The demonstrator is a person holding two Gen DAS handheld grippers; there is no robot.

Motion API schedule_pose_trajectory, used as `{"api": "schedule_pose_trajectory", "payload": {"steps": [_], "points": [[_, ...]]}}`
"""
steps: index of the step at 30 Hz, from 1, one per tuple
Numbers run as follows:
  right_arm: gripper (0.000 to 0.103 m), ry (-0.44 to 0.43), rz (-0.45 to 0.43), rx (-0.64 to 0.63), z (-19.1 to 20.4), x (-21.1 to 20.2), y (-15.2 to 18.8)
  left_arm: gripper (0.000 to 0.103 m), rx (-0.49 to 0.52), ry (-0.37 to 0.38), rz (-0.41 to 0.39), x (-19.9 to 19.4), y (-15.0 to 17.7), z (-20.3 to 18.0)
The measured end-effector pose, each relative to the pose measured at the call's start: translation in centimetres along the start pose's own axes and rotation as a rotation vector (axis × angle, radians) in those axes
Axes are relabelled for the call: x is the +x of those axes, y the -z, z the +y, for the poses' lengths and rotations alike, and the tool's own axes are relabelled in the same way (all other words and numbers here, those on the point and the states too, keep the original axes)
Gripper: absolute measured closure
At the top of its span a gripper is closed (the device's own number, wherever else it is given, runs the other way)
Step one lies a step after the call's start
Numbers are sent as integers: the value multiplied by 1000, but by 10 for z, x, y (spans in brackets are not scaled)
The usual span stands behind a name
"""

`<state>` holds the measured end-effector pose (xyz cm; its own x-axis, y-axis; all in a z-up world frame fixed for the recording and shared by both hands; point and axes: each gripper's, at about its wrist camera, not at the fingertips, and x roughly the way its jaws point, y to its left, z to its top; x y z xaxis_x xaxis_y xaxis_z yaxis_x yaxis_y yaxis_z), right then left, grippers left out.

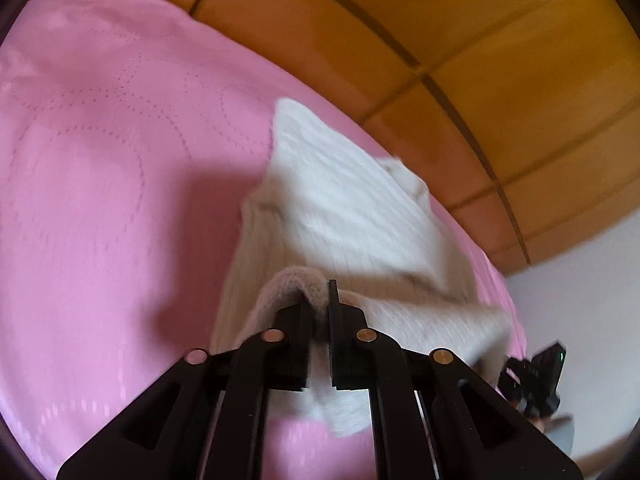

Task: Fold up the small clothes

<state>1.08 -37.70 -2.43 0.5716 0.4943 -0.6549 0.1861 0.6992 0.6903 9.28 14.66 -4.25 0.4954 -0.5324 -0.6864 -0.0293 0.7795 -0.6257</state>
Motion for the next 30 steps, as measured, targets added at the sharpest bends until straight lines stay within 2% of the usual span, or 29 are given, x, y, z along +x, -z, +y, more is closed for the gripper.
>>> {"api": "schedule_pose_trajectory", "payload": {"steps": [1, 2, 3, 4, 5, 7, 9, 12, 14, 17, 18, 19, 20, 21, 22, 24, 30], "points": [[68, 15, -22, 4, 0, -1, -5, 92, -12, -17, -13, 4, -7, 1], [58, 9, -34, 12, -4, -5, -11, 88, -21, -37, -23, 5, -12, 3], [40, -4, -52, 27, -5, -8, -15, 70, -26, -56, -32, 5, -15, 5], [33, -3, -84, 36, -7, -15, -18, 50, -32, -75, -52, 2, -17, 8], [32, -3, -94, 32, -8, -19, -20, 44, -33, -79, -72, -3, -16, 11], [24, 5, -111, 11, -10, -31, -19, 43, -6, -94, -98, -11, -13, 18], [23, 38, -115, -26, -12, -42, -12, 43, 31, -94, -88, -17, -5, 25], [22, 93, -87, -127, -9, -47, 10, 43, 88, -60, -25, -20, 26, 37], [23, 157, -49, -208, -5, -36, 27, 43, 101, -45, 8, -12, 41, 39], [35, 211, 5, -278, 0, -9, 43, 43, 117, -21, 18, -7, 59, 35], [39, 228, 6, -287, 2, -1, 46, 53, 137, -16, 25, -4, 61, 30], [47, 251, -8, -303, 5, 7, 48, 74, 148, -16, 44, 0, 61, 27], [54, 272, -16, -317, 8, 11, 49, 81, 149, -34, 58, 4, 59, 25], [73, 275, -10, -321, 11, 15, 48, 87, 150, -55, 59, 8, 57, 22], [81, 256, 3, -312, 13, 15, 47, 90, 164, -65, 47, 9, 57, 17], [84, 261, -5, -329, 20, 8, 49, 91, 190, -79, 28, 2, 60, 12], [88, 180, -4, -313, 21, -36, 70, 93, 176, -54, 7, -32, 83, 16]]}}
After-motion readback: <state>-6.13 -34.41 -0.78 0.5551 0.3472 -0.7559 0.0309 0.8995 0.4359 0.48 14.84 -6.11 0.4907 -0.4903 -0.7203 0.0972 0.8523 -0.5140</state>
